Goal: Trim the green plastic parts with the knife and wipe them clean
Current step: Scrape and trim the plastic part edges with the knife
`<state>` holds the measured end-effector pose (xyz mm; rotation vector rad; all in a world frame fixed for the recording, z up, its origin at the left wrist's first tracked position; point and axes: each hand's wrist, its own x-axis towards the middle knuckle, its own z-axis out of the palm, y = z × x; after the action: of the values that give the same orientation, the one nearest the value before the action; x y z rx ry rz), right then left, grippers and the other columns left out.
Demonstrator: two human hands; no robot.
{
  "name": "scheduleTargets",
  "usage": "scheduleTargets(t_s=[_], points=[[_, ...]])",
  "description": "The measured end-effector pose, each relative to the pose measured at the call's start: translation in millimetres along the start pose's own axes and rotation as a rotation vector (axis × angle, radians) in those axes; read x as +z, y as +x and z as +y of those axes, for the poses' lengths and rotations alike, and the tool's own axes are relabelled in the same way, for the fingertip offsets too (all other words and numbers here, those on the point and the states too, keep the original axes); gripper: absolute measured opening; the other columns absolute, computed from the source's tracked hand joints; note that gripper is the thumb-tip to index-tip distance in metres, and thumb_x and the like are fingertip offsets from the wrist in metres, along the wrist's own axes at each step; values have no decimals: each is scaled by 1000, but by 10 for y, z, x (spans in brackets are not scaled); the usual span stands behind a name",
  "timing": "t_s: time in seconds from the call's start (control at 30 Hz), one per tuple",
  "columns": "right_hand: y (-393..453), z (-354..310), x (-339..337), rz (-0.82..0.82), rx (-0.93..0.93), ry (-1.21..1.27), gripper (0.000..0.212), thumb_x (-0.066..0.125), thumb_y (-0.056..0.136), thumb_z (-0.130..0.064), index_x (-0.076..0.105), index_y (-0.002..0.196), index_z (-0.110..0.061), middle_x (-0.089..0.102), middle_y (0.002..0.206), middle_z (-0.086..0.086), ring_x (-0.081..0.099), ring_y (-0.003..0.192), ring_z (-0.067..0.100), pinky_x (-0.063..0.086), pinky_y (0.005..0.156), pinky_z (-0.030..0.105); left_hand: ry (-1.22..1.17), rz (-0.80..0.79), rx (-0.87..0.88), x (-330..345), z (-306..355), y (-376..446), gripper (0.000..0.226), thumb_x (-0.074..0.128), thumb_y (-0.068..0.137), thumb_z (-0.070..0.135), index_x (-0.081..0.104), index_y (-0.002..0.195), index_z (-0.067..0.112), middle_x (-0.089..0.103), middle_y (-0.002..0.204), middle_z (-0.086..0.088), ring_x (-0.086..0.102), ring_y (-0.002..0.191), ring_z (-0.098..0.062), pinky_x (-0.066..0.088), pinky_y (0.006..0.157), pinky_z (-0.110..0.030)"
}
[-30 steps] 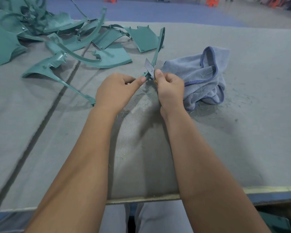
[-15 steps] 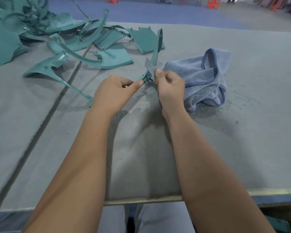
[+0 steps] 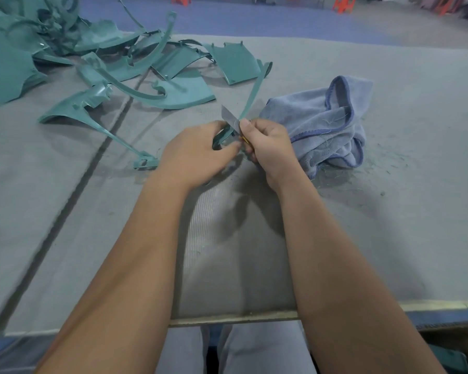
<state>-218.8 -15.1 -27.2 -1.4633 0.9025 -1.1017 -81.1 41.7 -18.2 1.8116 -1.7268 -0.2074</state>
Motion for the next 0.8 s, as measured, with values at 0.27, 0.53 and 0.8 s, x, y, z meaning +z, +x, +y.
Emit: scheduleTargets(t_s=[0.27,0.53,0.8], points=[[-4,9,22,-34,-50,18,25,48,96,0,57,75,-11,46,55,-5,39,50,1,35,52,12,-250,35,-116,57,21,-17,32,47,83,74,62,68,52,56,54,22,50,51,4,31,53,-28],[20,24,91,48,-75,69,27,48,94,3,58,73,-12,46,48,-17,38,51,0,34,54,15,-230,124,-175,131,37,37,37,44,78,82,61,62,53,49,46,13,45,46,-2,28,51,-29],[24,8,154,78,-83,120,25,51,95,-1,58,74,-12,50,59,-7,42,58,5,37,61,19,-306,69,-84,114,-54,27,33,48,91,61,61,63,50,38,47,5,34,50,-12,26,55,-30]])
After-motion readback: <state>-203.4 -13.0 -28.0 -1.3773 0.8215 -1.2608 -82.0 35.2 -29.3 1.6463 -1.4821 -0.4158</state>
